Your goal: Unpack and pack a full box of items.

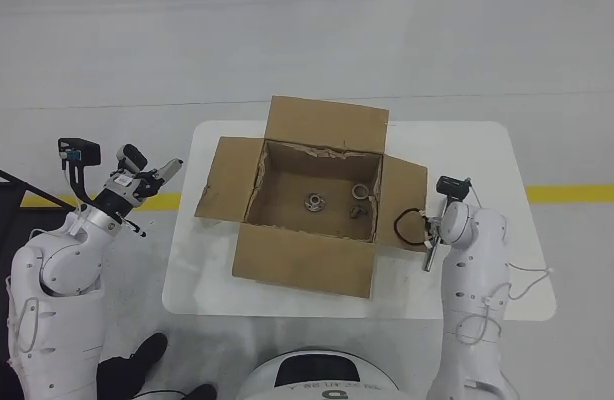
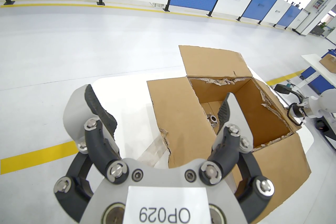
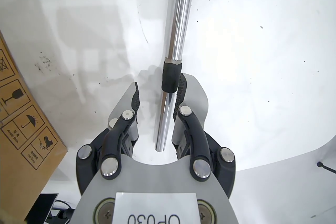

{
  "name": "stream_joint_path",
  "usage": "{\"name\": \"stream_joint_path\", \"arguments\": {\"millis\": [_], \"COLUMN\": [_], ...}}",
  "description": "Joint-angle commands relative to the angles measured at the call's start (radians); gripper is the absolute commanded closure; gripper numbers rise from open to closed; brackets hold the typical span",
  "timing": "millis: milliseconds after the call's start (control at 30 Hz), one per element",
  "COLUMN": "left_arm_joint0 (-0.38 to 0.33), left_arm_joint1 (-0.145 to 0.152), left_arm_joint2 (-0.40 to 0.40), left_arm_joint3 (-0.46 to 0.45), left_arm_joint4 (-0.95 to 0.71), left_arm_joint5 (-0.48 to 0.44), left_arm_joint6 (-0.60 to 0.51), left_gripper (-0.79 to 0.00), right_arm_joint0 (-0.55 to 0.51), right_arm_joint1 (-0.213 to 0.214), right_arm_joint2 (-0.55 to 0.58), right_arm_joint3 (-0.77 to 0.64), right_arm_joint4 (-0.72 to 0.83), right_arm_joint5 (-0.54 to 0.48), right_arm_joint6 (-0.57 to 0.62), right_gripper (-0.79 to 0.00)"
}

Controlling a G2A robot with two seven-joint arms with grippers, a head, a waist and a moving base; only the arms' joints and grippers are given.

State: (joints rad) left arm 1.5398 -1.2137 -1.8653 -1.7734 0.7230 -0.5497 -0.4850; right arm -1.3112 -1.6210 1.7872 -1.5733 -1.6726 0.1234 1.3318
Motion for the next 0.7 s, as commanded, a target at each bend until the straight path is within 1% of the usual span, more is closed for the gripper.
{"name": "stream_joint_path", "arguments": {"millis": [0,200,300,467,567,667], "left_arm_joint0": [0.000,0.000,0.000,0.000,0.000,0.000], "left_arm_joint1": [0.000,0.000,0.000,0.000,0.000,0.000], "left_arm_joint2": [0.000,0.000,0.000,0.000,0.000,0.000], "left_arm_joint3": [0.000,0.000,0.000,0.000,0.000,0.000], "left_arm_joint4": [0.000,0.000,0.000,0.000,0.000,0.000], "left_arm_joint5": [0.000,0.000,0.000,0.000,0.000,0.000], "left_arm_joint6": [-0.001,-0.001,-0.001,-0.001,-0.001,-0.001], "left_gripper": [-0.785,-0.785,-0.785,-0.785,-0.785,-0.785], "right_arm_joint0": [0.004,0.029,0.046,0.073,0.087,0.101], "right_arm_joint1": [0.002,0.008,0.010,0.014,0.016,0.018], "right_arm_joint2": [-0.005,-0.011,-0.014,-0.022,-0.024,-0.024], "right_arm_joint3": [0.007,0.042,0.069,0.120,0.150,0.175], "right_arm_joint4": [-0.012,-0.057,-0.068,-0.080,-0.081,-0.078], "right_arm_joint5": [0.008,0.053,0.065,0.074,0.082,0.087], "right_arm_joint6": [-0.001,0.003,0.004,0.009,0.010,0.009], "right_gripper": [-0.302,-0.259,-0.225,-0.215,-0.228,-0.191]}}
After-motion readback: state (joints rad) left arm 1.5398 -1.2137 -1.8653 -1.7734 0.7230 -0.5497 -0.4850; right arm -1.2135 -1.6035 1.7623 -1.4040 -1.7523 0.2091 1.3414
